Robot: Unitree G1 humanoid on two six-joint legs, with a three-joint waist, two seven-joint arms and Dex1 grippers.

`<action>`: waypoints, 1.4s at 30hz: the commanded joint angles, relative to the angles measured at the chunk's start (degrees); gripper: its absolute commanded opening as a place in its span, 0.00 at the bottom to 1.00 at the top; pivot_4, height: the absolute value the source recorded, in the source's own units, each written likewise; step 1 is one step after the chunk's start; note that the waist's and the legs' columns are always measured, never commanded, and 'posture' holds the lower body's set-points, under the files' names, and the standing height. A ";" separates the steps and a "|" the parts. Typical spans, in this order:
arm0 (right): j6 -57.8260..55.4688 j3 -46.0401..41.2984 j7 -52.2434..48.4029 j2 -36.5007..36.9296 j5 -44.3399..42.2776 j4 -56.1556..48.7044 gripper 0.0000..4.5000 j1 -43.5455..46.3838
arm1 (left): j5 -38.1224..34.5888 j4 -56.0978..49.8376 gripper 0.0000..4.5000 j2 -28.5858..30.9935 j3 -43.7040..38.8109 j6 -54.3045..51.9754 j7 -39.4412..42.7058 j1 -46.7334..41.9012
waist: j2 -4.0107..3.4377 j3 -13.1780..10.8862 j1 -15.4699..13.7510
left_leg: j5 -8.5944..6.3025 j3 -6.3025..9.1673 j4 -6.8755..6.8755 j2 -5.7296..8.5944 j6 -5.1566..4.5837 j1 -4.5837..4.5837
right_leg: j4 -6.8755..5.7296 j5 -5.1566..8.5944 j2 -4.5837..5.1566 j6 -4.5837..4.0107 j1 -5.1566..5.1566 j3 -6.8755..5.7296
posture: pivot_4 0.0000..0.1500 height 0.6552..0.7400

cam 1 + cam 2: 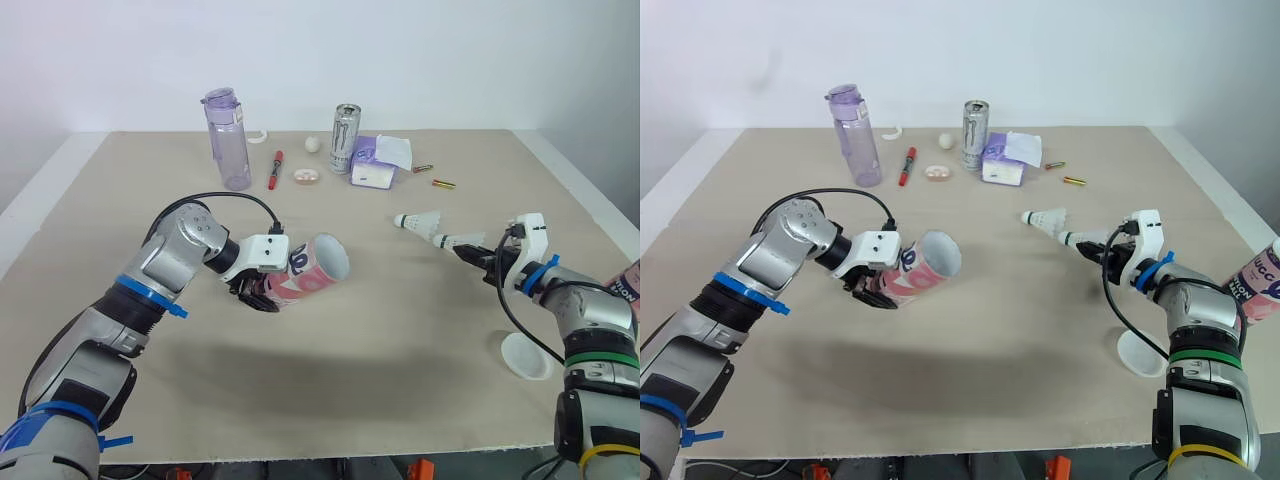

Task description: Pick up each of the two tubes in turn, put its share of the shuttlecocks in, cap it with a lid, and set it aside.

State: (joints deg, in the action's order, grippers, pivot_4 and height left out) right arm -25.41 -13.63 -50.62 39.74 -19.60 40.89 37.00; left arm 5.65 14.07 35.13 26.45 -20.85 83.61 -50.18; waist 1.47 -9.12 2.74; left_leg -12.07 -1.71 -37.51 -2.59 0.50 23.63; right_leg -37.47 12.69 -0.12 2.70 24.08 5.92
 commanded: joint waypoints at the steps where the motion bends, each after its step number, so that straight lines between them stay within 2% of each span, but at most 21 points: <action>1: -1.12 -1.80 0.68 1.46 -1.33 -8.81 0.02 -2.70 | 0.76 0.07 0.70 0.57 0.38 -0.52 -0.63 0.94 | -0.01 0.00 -0.07 | 0.00 0.00 0.00 0.00 0.00 0.00 | 0.00 0.00 0.00 0.00 0.00 0.00 | 1.00 1.00; 5: -8.52 -6.15 3.87 3.92 -5.58 -29.39 0.02 -9.48 | 0.59 -0.10 0.70 0.67 0.23 -0.62 -0.52 0.94 | -0.19 0.00 -0.12 | 0.00 0.07 0.02 0.01 0.00 0.09 | -0.02 -0.07 -0.03 0.22 0.04 0.00 | 1.00 1.00; 7: -12.31 -7.85 4.37 6.96 -7.42 -42.35 0.02 -12.65 | 0.56 0.02 0.70 0.72 0.23 -0.49 -0.31 0.91 | -0.46 -0.07 -0.13 | 0.00 0.06 0.02 0.04 0.00 0.13 | -0.04 -0.07 -0.04 0.25 0.11 0.06 | 1.00 1.00; 9: -14.56 -8.34 4.91 9.89 -8.10 -50.91 0.02 -13.79 | 0.58 0.46 0.70 0.71 0.31 -0.16 -0.17 0.75 | -0.64 -0.07 -0.13 | 0.00 0.07 0.01 0.06 0.00 0.20 | -0.05 -0.06 -0.05 0.28 0.17 0.09 | 1.00 1.00; 12: -17.02 -7.77 4.43 13.04 -10.97 -59.81 0.02 -12.24 | 0.69 1.20 0.70 0.46 0.44 0.22 -0.09 0.31 | -0.61 -0.07 -0.04 | 0.00 0.10 0.01 0.04 0.00 0.12 | -0.06 0.08 -0.13 0.03 0.13 0.10 | 1.00 1.00; 16: -14.03 1.69 -0.40 16.62 -11.70 -72.03 0.02 -6.11 | 0.91 2.03 0.70 -0.29 0.54 0.61 -0.29 -0.23 | -0.60 -0.09 -0.01 | 0.01 0.09 0.00 0.00 -0.02 0.01 | -0.07 0.07 -0.25 -0.02 0.06 0.26 | 1.00 1.00; 21: -6.92 10.66 -4.14 18.08 -5.92 -74.66 0.02 -5.19 | 0.86 1.84 0.70 -0.68 0.52 0.48 -0.28 -0.07 | -0.47 -0.08 -0.19 | 0.02 0.11 -0.01 0.01 -0.02 0.20 | -0.02 0.16 -0.26 -0.08 0.14 0.29 | 1.00 1.00; 29: 1.34 16.88 -7.47 16.60 0.19 -71.98 0.02 -3.66 | 0.52 1.18 0.70 -0.88 0.44 -0.16 -0.76 0.24 | -0.47 -0.08 -0.19 | 0.02 0.10 -0.05 0.10 -0.02 0.40 | -0.03 0.21 -0.18 0.04 0.26 0.34 | 1.00 1.00; 38: 4.42 22.09 -9.54 13.04 3.60 -69.85 0.02 -0.76 | 0.40 0.36 0.70 -0.62 0.29 -0.74 -1.22 0.73 | -0.47 -0.08 -0.22 | 0.02 0.12 -0.06 0.11 -0.03 0.43 | -0.03 0.21 -0.20 0.03 0.26 0.34 | 1.00 1.00; 39: 4.57 22.29 -9.83 12.89 3.77 -69.67 0.08 -0.62 | 0.39 0.27 0.70 -0.59 0.29 -0.76 -1.24 0.77 | -0.47 -0.08 -0.22 | 0.02 0.12 -0.06 0.11 -0.03 0.43 | -0.03 0.21 -0.20 0.03 0.26 0.34 | 1.00 1.00; 42: 4.70 22.40 -10.30 12.20 3.84 -69.48 0.08 -0.31 | 0.37 0.07 0.70 -0.48 0.29 -0.82 -1.31 0.94 | -0.47 -0.08 -0.22 | 0.02 0.12 -0.06 0.11 -0.03 0.43 | -0.03 0.21 -0.20 0.04 0.26 0.34 | 1.00 1.00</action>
State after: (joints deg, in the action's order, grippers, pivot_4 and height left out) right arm -21.59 9.37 -60.69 52.16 -15.68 -28.22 35.00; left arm 4.90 14.47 34.47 26.05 -21.23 83.50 -50.26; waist 1.00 -9.20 2.52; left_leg -12.05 -1.59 -37.58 -2.48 0.48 24.06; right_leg -37.50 12.90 -0.32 2.74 24.34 6.26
